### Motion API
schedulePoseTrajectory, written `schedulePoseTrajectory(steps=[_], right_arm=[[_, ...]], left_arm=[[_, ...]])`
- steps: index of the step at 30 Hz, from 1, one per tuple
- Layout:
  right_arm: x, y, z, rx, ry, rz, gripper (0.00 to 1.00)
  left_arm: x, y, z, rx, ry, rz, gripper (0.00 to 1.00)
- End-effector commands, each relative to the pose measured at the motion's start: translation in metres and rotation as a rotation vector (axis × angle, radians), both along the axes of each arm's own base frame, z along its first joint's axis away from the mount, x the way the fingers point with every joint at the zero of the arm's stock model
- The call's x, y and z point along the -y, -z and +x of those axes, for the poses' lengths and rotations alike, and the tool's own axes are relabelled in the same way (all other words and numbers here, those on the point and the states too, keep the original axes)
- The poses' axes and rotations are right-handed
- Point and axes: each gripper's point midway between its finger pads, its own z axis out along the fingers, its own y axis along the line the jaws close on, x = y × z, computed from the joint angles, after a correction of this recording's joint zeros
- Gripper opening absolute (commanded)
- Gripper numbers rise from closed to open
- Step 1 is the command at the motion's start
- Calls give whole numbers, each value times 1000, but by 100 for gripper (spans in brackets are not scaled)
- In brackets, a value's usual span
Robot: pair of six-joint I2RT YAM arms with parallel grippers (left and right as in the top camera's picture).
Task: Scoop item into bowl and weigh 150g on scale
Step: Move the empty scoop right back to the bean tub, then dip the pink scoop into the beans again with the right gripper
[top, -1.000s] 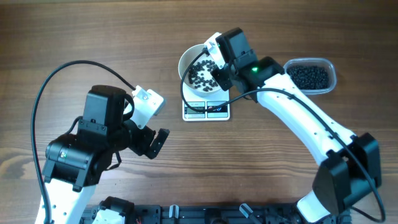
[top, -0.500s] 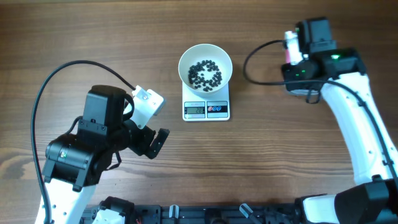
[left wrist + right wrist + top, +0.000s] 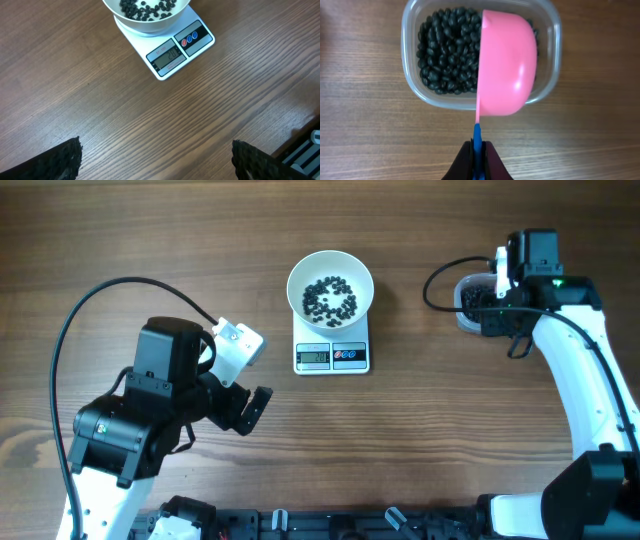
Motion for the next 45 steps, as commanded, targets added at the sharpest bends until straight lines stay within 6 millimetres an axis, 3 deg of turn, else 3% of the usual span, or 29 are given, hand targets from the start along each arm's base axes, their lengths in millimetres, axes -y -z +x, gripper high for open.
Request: schedulePoseTrajectory(steps=[1,6,11,18,27,31,37,45], right_arm=[[-5,22,-3,-16,10,27,4],[-11,45,1,-48,-5,59,4],[-35,72,3,-107,-49,193,4],[-49,71,5,-98,-59,343,4],[-28,60,8,-39,41,600,4],[-17,68,3,-64,87,626,4],[-32,86,-2,-134,91,739,4],[-28,90,-6,-154,124,757,4]], left_arm=[[2,-8,3,23,20,-12,100],[2,-8,3,23,20,-12,100],[2,-8,3,23,21,-12,100],[2,-8,3,23,20,-12,100],[2,-8,3,23,21,-12,100],[3,-8,3,23,21,-12,100],[2,-8,3,23,20,-12,100],[2,-8,3,23,20,-12,100]])
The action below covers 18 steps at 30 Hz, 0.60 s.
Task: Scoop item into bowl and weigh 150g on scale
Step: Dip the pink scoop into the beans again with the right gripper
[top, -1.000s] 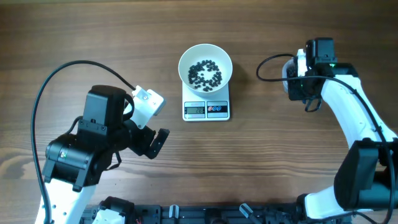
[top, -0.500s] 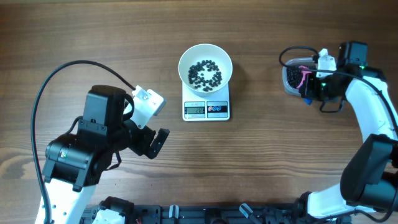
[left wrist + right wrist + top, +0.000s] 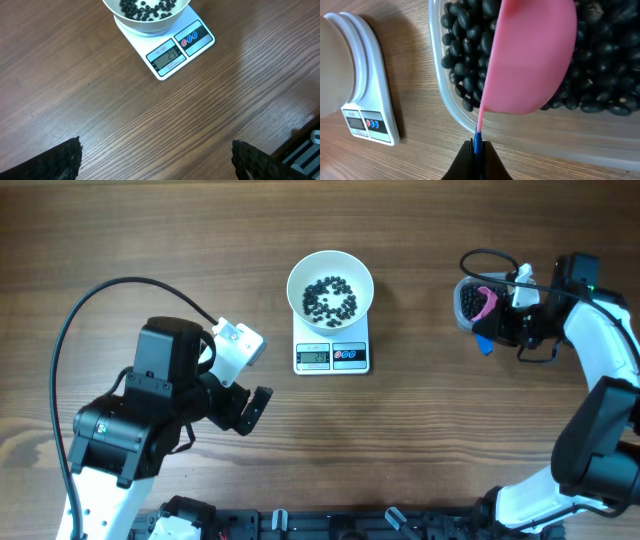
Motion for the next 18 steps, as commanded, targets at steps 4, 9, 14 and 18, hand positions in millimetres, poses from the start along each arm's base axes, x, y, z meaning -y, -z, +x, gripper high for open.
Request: schedulePoseTrajectory(steps=[4,9,14,18], right_arm=[[9,24,-16,-100,50,67,4],[29,24,-21,-132,147,85,4],[39,21,-21,-122,195,127,4],[43,16,-20,-105,216,167,4]], left_arm=[[3,-8,3,23,21,-12,100],[3,-8,3,23,21,-12,100],[2,-8,3,23,21,-12,100],[2,-8,3,23,20,-12,100]])
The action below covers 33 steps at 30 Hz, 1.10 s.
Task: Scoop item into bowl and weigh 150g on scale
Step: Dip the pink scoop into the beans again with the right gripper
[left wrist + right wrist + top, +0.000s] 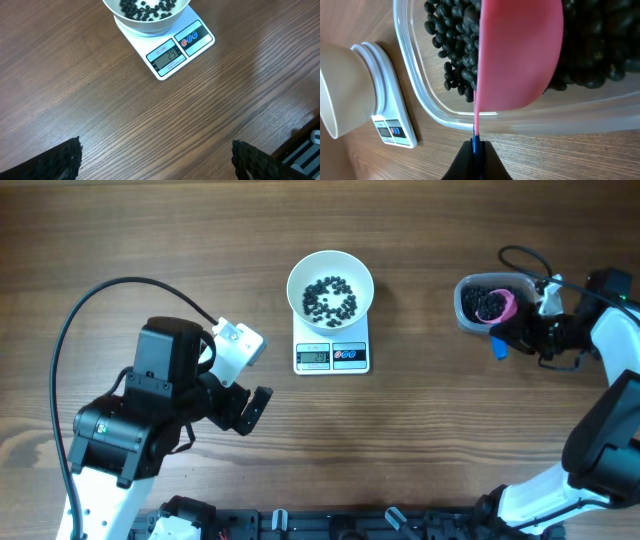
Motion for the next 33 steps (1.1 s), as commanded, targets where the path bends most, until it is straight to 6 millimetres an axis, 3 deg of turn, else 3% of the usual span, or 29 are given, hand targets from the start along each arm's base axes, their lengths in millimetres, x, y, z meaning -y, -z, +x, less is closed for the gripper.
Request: schedulePoseTrajectory(steps=[1,18,33], right_arm=[[8,15,-11,-63,47,31,5],[9,-14,-2,64,97,245,4],[0,-24,-4,66,101,320,4]], left_arm=[[2,-8,3,23,21,-12,100],[3,-8,3,23,21,-12,100],[2,-8,3,23,20,-12,100]])
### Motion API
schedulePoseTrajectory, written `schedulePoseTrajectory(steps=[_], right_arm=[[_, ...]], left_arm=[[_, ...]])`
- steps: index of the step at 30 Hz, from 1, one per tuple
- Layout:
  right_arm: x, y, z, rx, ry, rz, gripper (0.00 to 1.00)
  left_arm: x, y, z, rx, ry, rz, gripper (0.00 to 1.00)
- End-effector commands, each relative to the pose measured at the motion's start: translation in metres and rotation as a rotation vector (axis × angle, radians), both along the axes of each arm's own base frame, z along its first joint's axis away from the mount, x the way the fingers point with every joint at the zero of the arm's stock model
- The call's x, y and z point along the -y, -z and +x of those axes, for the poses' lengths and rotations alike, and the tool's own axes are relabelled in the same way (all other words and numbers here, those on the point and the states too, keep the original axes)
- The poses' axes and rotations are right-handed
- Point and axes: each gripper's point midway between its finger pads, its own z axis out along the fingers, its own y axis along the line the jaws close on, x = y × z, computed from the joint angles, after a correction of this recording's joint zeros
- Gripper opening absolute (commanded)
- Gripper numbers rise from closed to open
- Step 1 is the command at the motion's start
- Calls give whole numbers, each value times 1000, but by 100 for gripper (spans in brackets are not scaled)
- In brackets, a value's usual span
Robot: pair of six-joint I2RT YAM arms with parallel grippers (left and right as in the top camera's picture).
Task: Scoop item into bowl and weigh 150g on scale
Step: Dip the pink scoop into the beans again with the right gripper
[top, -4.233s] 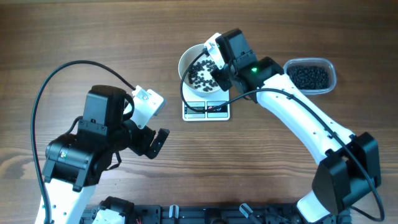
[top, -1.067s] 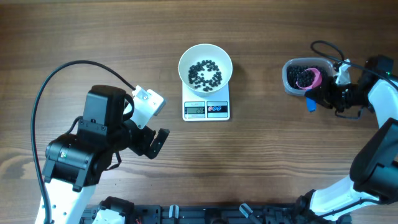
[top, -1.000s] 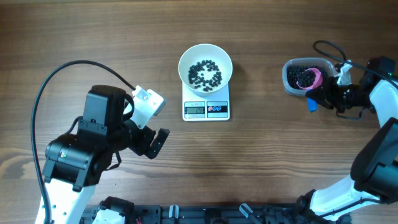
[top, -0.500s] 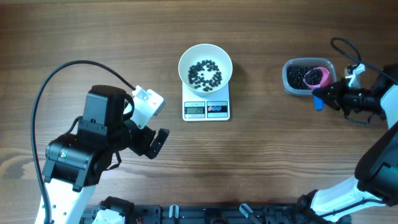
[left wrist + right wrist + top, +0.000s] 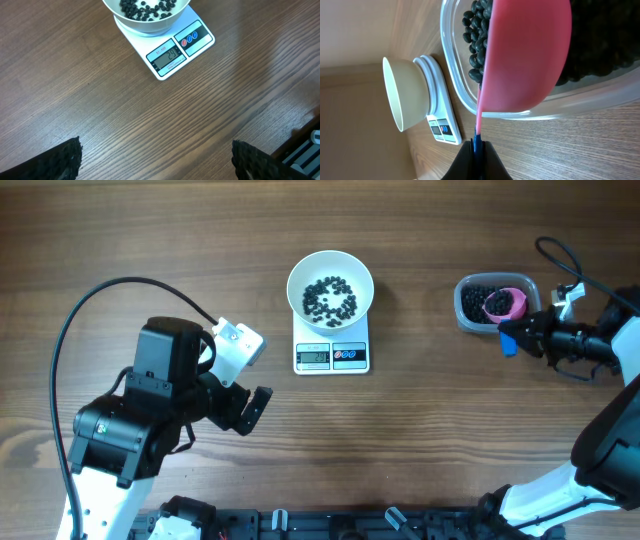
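A white bowl (image 5: 330, 284) holding some black beans sits on the white kitchen scale (image 5: 332, 356), whose display is lit. At the right, a clear tub (image 5: 478, 303) holds black beans. My right gripper (image 5: 515, 338) is shut on the blue handle of the pink scoop (image 5: 504, 303), whose cup lies in the tub with beans in it. In the right wrist view the pink scoop (image 5: 527, 55) is over the beans, with bowl (image 5: 400, 95) and scale beyond it. My left gripper (image 5: 252, 409) is open above bare table, well left of the scale (image 5: 170, 47).
The right arm's black cable (image 5: 562, 258) loops near the table's right edge. The left arm's cable (image 5: 110, 290) arcs over the left side. A black rail (image 5: 330, 525) runs along the front edge.
The right gripper with the scoop has moved further right and tilted more; the scoop cup stays in the tub among the beans. The left arm has not moved.
The right gripper first held the pink scoop over the bean tub. Then the scoop was in the tub at its left part, later further right among the beans, and now at the tub's right part. Bowl, scale and left arm stayed put.
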Motion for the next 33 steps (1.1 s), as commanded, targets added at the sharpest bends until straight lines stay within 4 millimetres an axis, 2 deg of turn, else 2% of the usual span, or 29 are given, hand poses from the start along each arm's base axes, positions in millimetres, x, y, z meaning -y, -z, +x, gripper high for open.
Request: schedulePoseTrajectory(steps=[1,19,33], right_arm=[[-5,0,-2,-5,5,63,4],[-10,-7,-3,4,3,93,4],[-17,-22,2,59,3,180,4]], left_arm=[[2,-8,3,23,21,-12,100],[3,-8,3,23,21,-12,100],[2,-8,3,23,20,-12,100]])
